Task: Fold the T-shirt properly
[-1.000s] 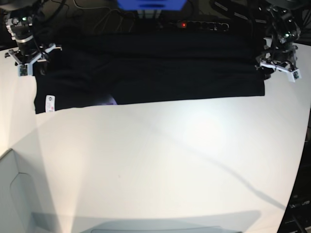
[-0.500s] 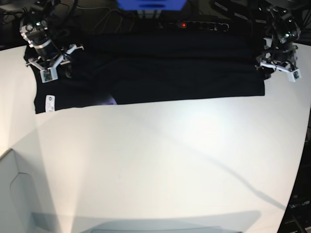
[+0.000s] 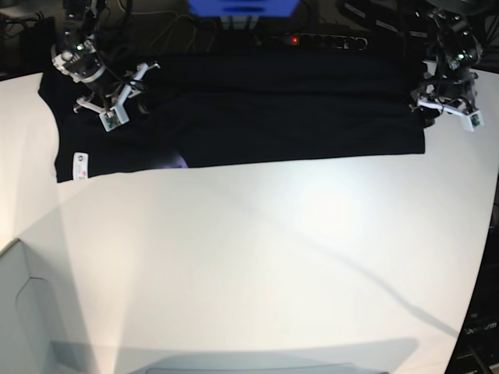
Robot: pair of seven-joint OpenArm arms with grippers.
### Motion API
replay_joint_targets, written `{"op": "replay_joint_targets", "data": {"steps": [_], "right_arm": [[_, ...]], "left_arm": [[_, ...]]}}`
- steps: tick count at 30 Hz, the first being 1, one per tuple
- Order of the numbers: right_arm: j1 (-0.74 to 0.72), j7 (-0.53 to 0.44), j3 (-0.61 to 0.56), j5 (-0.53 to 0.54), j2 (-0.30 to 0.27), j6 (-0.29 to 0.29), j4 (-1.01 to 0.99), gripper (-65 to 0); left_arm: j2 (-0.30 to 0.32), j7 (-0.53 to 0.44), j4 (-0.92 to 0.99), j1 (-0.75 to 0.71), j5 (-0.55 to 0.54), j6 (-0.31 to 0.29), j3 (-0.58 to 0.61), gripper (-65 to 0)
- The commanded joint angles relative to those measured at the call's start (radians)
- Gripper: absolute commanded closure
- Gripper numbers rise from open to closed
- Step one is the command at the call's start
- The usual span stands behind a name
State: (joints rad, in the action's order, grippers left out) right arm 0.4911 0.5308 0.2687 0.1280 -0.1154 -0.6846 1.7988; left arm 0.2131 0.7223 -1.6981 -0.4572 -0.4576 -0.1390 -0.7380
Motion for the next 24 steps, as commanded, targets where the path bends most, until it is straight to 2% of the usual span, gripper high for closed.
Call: {"op": "replay_joint_targets", "data": {"steps": [1, 4, 8, 16, 24], "right_arm": [[0.001, -0.018, 0.002, 0.012, -0.005, -0.014, 0.014, -24.0], [0.001, -0.019, 0.002, 0.012, -0.005, -0.014, 0.022, -18.4], [-0.004, -0.019, 0.002, 0.012, -0.005, -0.014, 0.023, 0.0], [-0.012, -0.011, -0.001, 0.012, -0.004, -0.014, 0.143, 0.0], [-0.041, -0.010, -0.099, 0.012, -0.005, -0.014, 0.174, 0.0]], "left_arm": [[0.013, -0.019, -0.018, -0.004, -0.005, -0.001, -0.007, -40.3], [0.013, -0.019, -0.018, -0.004, -0.005, -0.001, -0.007, -40.3], [0.013, -0.019, -0.018, -0.004, -0.005, -0.001, -0.007, -40.3], [0.013, -0.019, -0.018, -0.005, -0.002, -0.001, -0.007, -40.3], [0.013, -0.019, -0.018, -0.005, 0.000, -0.001, -0.007, -40.3]]}}
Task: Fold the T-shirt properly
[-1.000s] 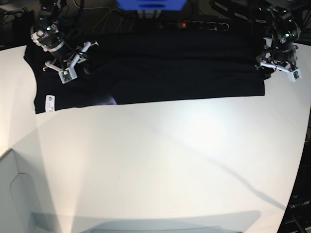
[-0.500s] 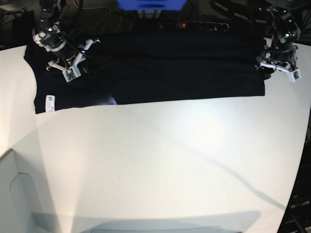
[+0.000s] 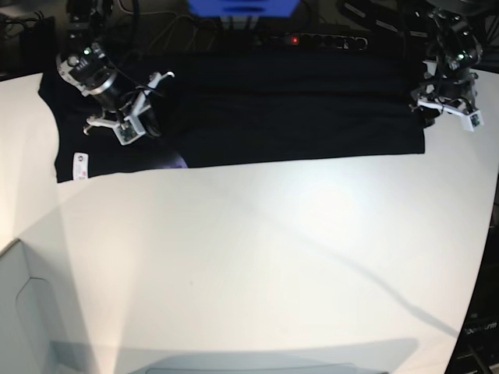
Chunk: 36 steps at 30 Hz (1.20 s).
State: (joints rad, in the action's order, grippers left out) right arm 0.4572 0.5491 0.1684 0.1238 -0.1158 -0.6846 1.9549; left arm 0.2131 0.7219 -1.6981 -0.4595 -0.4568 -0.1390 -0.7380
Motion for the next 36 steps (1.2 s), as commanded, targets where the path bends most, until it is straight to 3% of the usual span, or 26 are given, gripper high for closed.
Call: {"op": "replay_joint_targets", "data": {"steps": [1, 9, 12, 15, 19, 24, 31, 36], "right_arm": [[-0.015, -0.028, -0.010, 0.015, -0.005, -0.014, 0.011, 0.0], [-0.061, -0.025, -0.019, 0.015, -0.006, -0.014, -0.024, 0.0], [-0.061, 0.001, -0.025, -0.042, -0.029, -0.014, -0.022, -9.0], [-0.064, 0.019, -0.005, -0.082, -0.025, -0.014, 0.008, -22.7], [-0.077, 0.019, 0.112, -0.079, 0.005, -0.014, 0.079, -34.3], [-0.090, 0.030, 0.262, -0.080, 0.038, -0.014, 0.076, -34.6], [0.021, 0.030, 0.268, -0.080, 0.051, -0.014, 0.071, -29.2], [0.015, 0.019, 0.273, -0.086, 0.060, -0.014, -0.065, -29.1]], "left_arm": [[0.013, -0.018, -0.018, -0.003, -0.001, -0.001, -0.007, -40.3], [0.013, -0.018, -0.018, -0.005, 0.000, -0.001, -0.007, -40.3], [0.013, -0.018, -0.018, -0.005, 0.000, -0.001, -0.007, -40.3], [0.013, -0.018, -0.018, -0.005, 0.000, -0.001, -0.007, -40.3], [0.013, -0.018, -0.020, -0.015, -0.001, -0.001, -0.008, -40.4], [0.013, -0.018, -0.043, -0.037, -0.004, -0.001, -0.008, -40.4], [0.004, -0.018, -0.095, -0.075, -0.006, -0.001, -0.004, -40.4], [-0.004, -0.018, -0.046, -0.061, -0.007, -0.001, 0.019, -40.4]]}}
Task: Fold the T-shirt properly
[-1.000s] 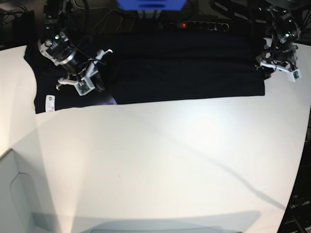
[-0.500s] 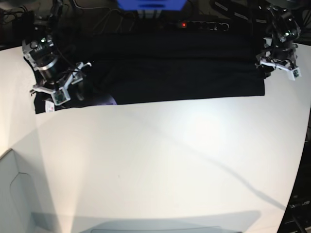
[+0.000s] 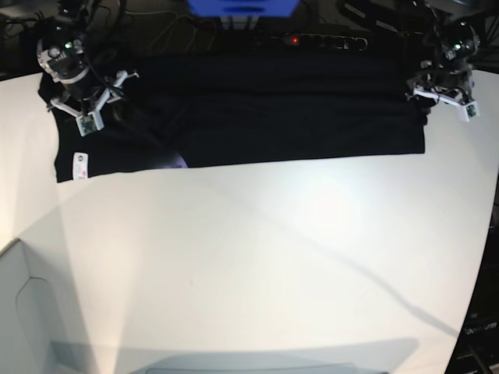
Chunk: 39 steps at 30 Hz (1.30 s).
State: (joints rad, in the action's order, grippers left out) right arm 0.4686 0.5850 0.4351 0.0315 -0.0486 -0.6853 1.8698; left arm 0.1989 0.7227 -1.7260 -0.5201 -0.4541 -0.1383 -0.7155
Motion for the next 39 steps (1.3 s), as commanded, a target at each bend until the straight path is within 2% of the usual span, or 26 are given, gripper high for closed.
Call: {"op": "replay_joint_targets", "data": {"steps": [1, 10, 18, 20, 25, 27, 34, 39], "right_arm": [[-0.014, -0.018, 0.006, 0.006, -0.009, -0.013, -0.012, -29.1], [-0.047, -0.018, 0.000, 0.005, -0.027, -0.013, -0.077, -29.1], [-0.064, -0.017, 0.000, 0.005, -0.029, -0.013, -0.078, -29.1], [-0.066, -0.017, 0.000, 0.005, -0.029, -0.013, -0.078, -29.1], [-0.066, -0.017, 0.000, 0.005, -0.029, -0.013, -0.078, -29.1], [-0.066, -0.017, -0.002, 0.005, -0.026, -0.013, -0.078, -29.1], [-0.067, -0.017, -0.002, 0.005, -0.004, -0.013, -0.078, -29.1], [-0.084, -0.012, -0.002, 0.005, 0.017, -0.013, -0.078, -29.1]], "left_arm": [[0.010, -0.019, -0.015, 0.001, -0.010, -0.002, 0.004, -40.4], [0.009, -0.019, -0.001, 0.001, -0.010, -0.002, 0.050, -40.4], [0.009, -0.019, 0.114, 0.001, -0.010, -0.002, 0.050, -39.6], [0.009, -0.019, 0.117, 0.004, -0.010, -0.002, 0.058, -34.7], [0.009, -0.028, 0.120, 0.018, -0.010, -0.002, 0.081, -7.9], [0.009, -0.021, 0.122, 0.044, -0.007, -0.002, 0.079, 0.0], [0.014, -0.021, 0.056, 0.077, -0.008, -0.002, 0.058, 0.0], [-0.040, -0.019, -0.188, 0.045, -0.008, -0.002, 0.095, 0.0]]}}
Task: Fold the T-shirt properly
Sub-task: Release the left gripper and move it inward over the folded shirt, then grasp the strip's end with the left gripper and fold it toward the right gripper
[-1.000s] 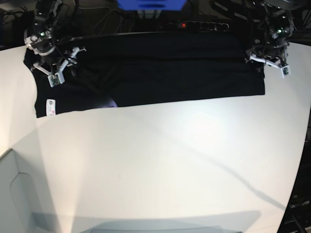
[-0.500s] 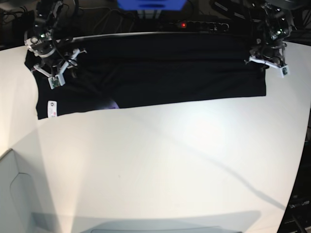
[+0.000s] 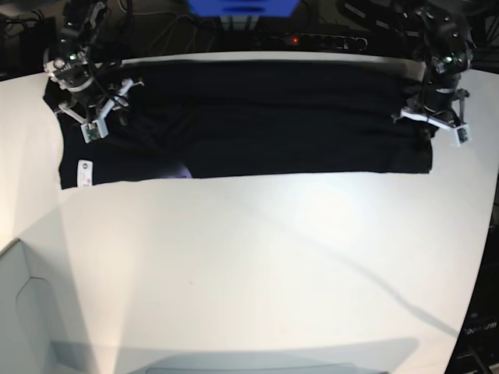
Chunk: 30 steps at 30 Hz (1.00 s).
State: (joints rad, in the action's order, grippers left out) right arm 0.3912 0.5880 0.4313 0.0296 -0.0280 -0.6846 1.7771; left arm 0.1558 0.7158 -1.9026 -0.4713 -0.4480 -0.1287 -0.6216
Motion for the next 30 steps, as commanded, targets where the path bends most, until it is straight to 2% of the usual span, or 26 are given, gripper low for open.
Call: {"op": "replay_joint_targets", "data": {"steps": [1, 4, 9, 13, 24, 30], "right_arm": [[-0.010, -0.012, 0.002, 0.006, 0.001, -0.014, 0.014, -29.1], [-0.010, -0.012, 0.001, 0.006, 0.007, -0.014, 0.014, -29.1], [-0.016, -0.013, 0.001, 0.006, 0.012, -0.014, 0.014, -29.1], [-0.019, -0.012, 0.001, 0.006, 0.012, -0.014, 0.014, -29.1], [-0.034, -0.010, 0.001, 0.006, 0.009, -0.014, 0.014, -29.1], [-0.048, -0.010, 0.002, 0.005, 0.007, -0.014, 0.014, -29.1]], "left_arm": [[-0.015, -0.012, -0.056, -0.005, -0.015, -0.012, 0.029, 0.0], [-0.058, -0.012, -0.114, -0.011, -0.013, -0.012, 0.139, 0.0], [-0.058, -0.018, -0.114, -0.004, -0.007, -0.010, 0.385, 0.0], [-0.057, -0.020, -0.113, 0.006, -0.004, -0.001, 0.533, 0.0], [-0.066, -0.022, -0.051, 0.142, 0.254, -0.001, 0.866, 0.0], [-0.066, -0.022, 0.022, 0.202, 0.278, 0.001, 0.984, 0.0]]}}
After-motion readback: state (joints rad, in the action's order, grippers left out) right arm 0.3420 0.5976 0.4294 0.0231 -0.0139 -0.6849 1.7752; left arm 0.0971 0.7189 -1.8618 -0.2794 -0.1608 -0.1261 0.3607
